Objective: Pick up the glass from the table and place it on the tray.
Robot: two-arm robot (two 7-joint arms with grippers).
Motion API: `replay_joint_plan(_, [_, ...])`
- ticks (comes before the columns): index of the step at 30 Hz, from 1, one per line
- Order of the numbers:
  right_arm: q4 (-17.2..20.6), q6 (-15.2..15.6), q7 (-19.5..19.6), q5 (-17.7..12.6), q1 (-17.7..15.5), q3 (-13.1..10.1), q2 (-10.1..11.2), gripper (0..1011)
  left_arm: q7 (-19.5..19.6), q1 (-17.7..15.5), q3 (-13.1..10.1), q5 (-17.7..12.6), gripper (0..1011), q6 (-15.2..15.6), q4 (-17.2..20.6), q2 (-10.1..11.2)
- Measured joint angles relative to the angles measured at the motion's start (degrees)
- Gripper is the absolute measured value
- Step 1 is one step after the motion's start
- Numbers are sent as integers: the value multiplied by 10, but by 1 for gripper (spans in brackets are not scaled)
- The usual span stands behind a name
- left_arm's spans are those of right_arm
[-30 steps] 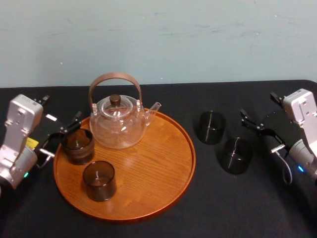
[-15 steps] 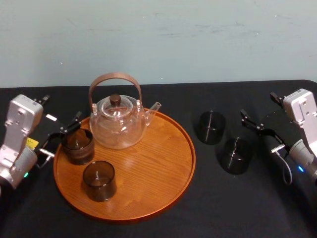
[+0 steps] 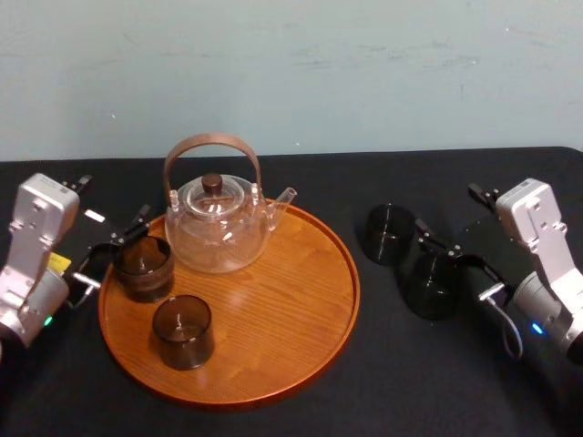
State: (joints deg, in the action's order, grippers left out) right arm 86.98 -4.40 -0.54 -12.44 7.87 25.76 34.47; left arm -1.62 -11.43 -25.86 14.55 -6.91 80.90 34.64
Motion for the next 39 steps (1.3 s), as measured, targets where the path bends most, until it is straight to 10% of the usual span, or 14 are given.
replay_joint_plan(25, [123, 28, 14, 18, -127, -32, 8, 1002, 0, 0, 0, 0, 1001, 0, 0, 0])
replay_joint_plan(39, [126, 17, 9, 15, -166, -57, -3, 1002, 0, 0, 0, 0, 1001, 0, 0, 0])
